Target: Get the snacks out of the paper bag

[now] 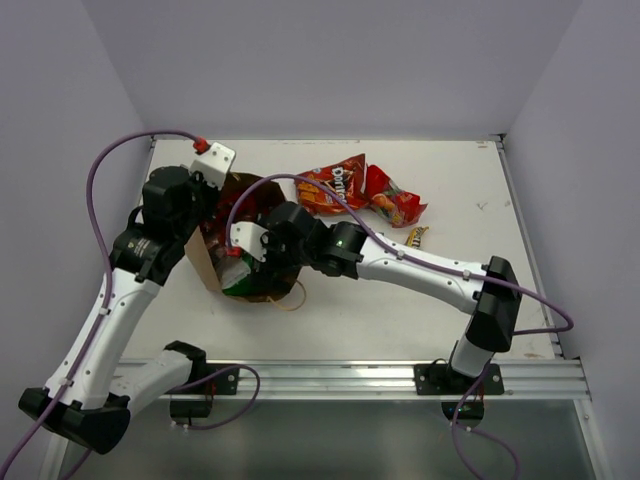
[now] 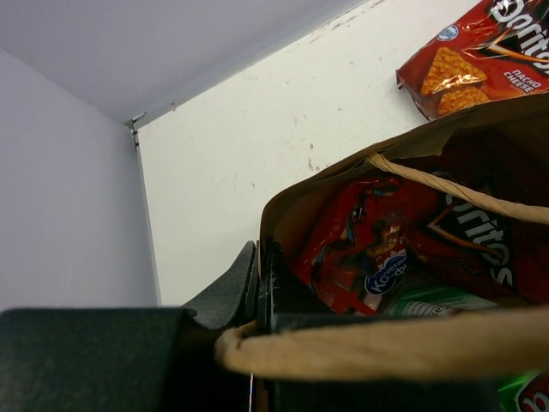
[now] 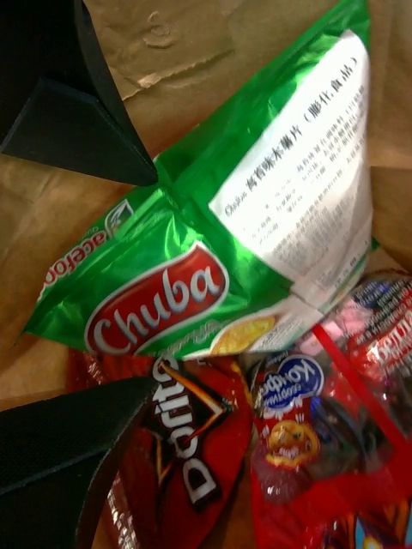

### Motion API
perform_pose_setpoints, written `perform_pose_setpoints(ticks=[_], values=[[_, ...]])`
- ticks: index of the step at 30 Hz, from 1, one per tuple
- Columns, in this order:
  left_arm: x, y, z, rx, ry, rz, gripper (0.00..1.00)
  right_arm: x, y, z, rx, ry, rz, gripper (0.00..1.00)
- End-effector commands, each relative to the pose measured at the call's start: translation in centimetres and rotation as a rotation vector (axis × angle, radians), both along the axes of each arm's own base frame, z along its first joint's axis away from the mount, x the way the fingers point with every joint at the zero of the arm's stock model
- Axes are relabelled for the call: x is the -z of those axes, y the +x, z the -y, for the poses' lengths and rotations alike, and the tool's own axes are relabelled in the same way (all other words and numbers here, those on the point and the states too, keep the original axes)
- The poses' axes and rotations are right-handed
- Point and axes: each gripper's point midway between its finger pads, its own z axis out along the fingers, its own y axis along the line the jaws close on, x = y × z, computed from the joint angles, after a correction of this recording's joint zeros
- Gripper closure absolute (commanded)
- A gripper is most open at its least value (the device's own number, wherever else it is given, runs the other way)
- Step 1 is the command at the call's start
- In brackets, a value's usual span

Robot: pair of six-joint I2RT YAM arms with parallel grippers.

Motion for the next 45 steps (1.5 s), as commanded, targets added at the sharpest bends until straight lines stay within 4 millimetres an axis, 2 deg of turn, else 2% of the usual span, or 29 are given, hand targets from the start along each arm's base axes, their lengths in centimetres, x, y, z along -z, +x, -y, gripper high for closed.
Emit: perform_pose_setpoints(ticks=[1, 4, 9, 10, 12, 13, 14, 16, 17, 20, 23, 27, 31, 32, 34, 35, 37, 41, 45], values=[[-6.9, 0.6, 0.0, 0.011, -0.047, 0.250, 1.00, -0.2, -0.9, 0.3, -0.057, -0.007, 0.026, 0.04], [-6.7, 0.7, 0.2, 0.016, -0.057, 0.242, 1.00, 0.9, -1.6, 0.2, -0.095, -0.024, 0.021, 0.03], [-6.3, 0.5, 0.7, 0.036, -0.075, 0.231, 1.00, 2.2, -0.4, -1.0, -0.077, -0.033, 0.047, 0.02], [-6.4, 0.5, 0.6, 0.035, -0.076, 0.232, 1.00, 2.2, -0.3, -1.2, -0.073, -0.032, 0.052, 0.02], [-6.5, 0.3, 0.6, 0.034, -0.080, 0.238, 1.00, 2.1, 0.3, -1.8, -0.061, -0.023, 0.068, 0.11], [-6.5, 0.2, 0.5, 0.034, -0.080, 0.238, 1.00, 1.8, 0.4, -1.9, -0.061, -0.016, 0.075, 0.16], [-6.4, 0.2, 0.4, 0.030, -0.078, 0.237, 1.00, 1.5, 0.5, -2.0, -0.065, -0.012, 0.080, 0.31], [-6.4, 0.0, 0.3, 0.026, -0.080, 0.238, 1.00, 0.3, 0.4, -2.1, -0.073, 0.013, 0.098, 0.49], [-6.3, 0.0, 0.3, 0.024, -0.083, 0.236, 1.00, -0.4, 0.5, -2.1, -0.072, 0.025, 0.108, 0.71], [-6.2, -0.1, 0.2, 0.017, -0.093, 0.235, 1.00, -2.5, 0.5, -1.8, -0.072, 0.058, 0.140, 0.97], [-6.0, -0.1, 0.1, 0.009, -0.092, 0.234, 1.00, -4.4, 0.5, -1.4, -0.070, 0.088, 0.166, 1.00], [-5.7, 0.0, -0.5, -0.027, -0.085, 0.230, 1.00, -8.3, 0.1, -0.9, -0.061, 0.171, 0.199, 1.00], [-5.0, 0.2, -1.4, -0.083, -0.070, 0.219, 1.00, -13.8, -0.6, 0.3, -0.047, 0.310, 0.235, 1.00], [-5.0, 0.3, -1.6, -0.099, -0.068, 0.217, 1.00, -16.1, -1.1, 0.9, -0.048, 0.372, 0.259, 1.00], [-4.9, 0.3, -1.9, -0.117, -0.070, 0.218, 1.00, -18.4, -1.8, 1.6, -0.060, 0.440, 0.276, 1.00], [-4.9, 0.3, -2.0, -0.120, -0.070, 0.220, 1.00, -20.4, -2.2, 2.4, -0.059, 0.499, 0.300, 1.00], [-4.9, 0.3, -2.2, -0.131, -0.071, 0.220, 1.00, -22.5, -2.4, 3.2, -0.043, 0.565, 0.320, 1.00], [-5.1, 0.2, -2.7, -0.164, -0.066, 0.226, 1.00, -26.9, -2.5, 6.1, 0.028, 0.675, 0.380, 1.00], [-4.9, 0.4, -3.5, -0.211, -0.056, 0.221, 1.00, -32.2, -3.3, 10.6, 0.096, 0.804, 0.436, 1.00]])
